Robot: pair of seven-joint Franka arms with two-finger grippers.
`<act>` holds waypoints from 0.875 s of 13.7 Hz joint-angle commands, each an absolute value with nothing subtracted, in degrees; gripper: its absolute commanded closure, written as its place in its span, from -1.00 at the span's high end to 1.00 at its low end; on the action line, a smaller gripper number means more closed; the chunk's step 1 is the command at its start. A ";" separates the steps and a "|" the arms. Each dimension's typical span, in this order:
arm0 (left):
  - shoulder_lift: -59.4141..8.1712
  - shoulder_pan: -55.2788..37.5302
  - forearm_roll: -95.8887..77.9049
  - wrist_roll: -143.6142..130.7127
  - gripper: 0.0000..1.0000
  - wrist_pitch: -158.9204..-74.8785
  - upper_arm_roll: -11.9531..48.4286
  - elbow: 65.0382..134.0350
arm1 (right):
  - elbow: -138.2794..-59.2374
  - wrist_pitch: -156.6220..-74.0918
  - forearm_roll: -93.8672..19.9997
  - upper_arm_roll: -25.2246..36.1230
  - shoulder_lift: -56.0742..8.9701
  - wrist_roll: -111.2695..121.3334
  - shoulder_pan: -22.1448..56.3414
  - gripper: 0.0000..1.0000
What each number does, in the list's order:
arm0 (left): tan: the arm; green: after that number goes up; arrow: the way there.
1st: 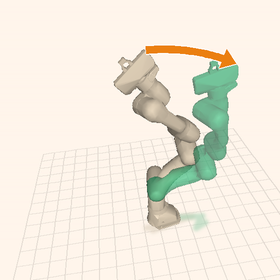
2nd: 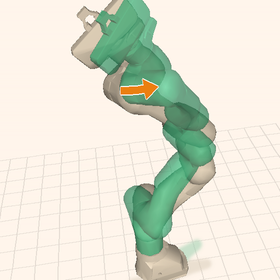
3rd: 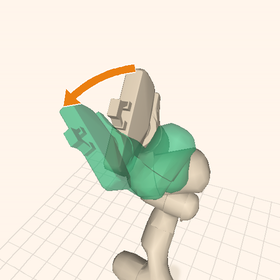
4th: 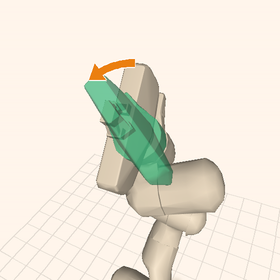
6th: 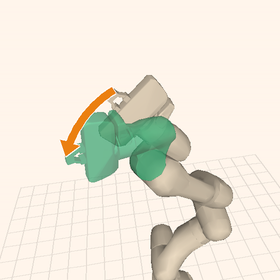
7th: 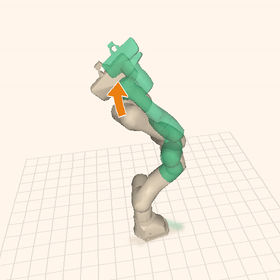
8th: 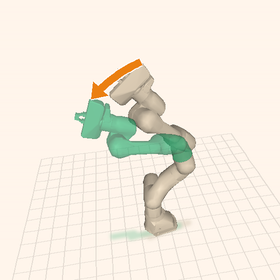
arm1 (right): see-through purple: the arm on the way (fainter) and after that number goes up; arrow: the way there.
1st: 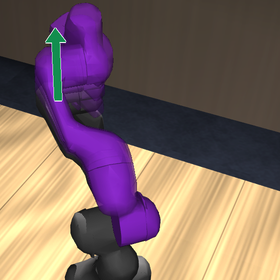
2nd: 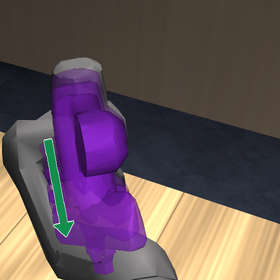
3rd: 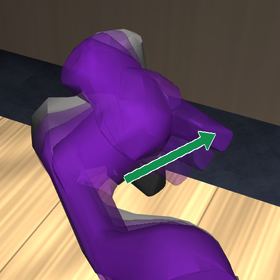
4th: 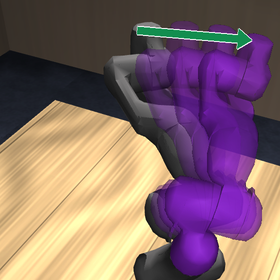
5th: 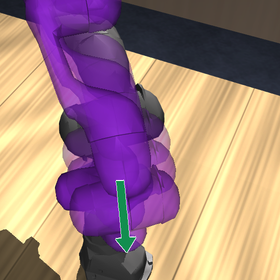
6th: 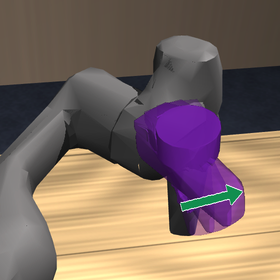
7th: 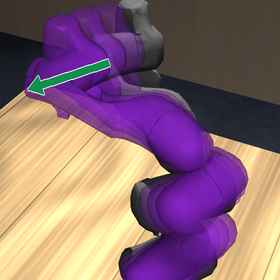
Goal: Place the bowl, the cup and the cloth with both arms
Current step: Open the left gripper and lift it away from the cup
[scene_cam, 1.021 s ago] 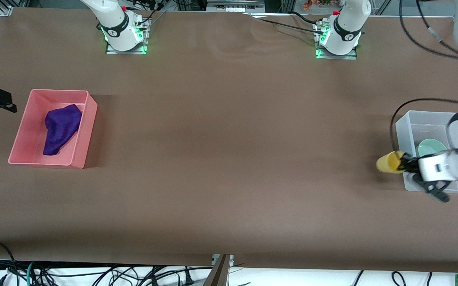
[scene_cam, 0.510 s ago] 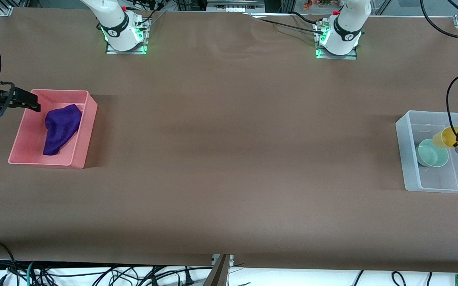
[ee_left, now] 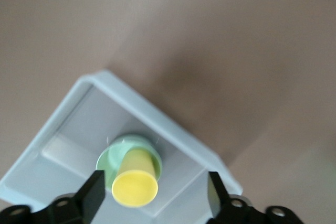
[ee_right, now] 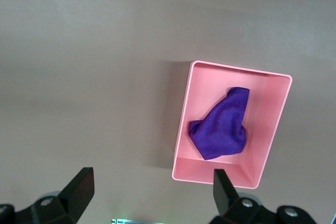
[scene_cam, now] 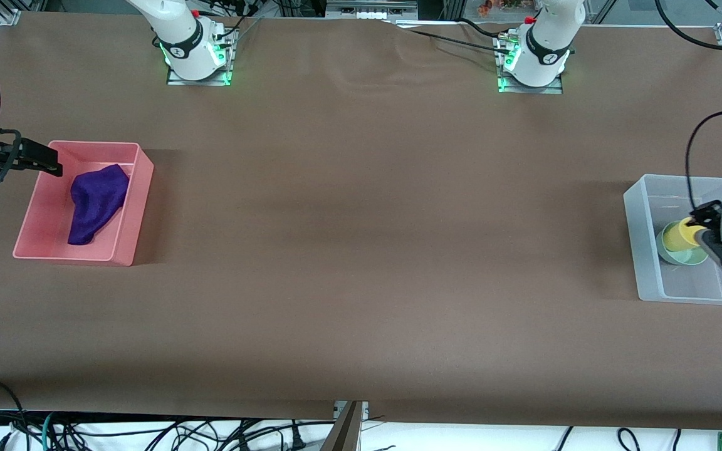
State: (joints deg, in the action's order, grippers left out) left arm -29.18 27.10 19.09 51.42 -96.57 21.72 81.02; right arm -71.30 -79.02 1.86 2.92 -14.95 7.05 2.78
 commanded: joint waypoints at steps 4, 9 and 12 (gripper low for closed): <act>-28.39 27.24 9.68 23.18 1.00 -95.19 29.51 81.21 | -72.86 -79.28 2.64 2.28 -13.36 6.24 2.55 1.00; -17.97 15.08 7.05 3.61 1.00 -93.26 23.70 83.66 | -72.86 -79.10 2.72 2.20 -13.45 5.71 2.64 1.00; -9.52 1.79 -3.06 1.67 1.00 -95.34 6.37 89.71 | -72.86 -79.10 2.72 2.20 -13.45 5.71 2.64 1.00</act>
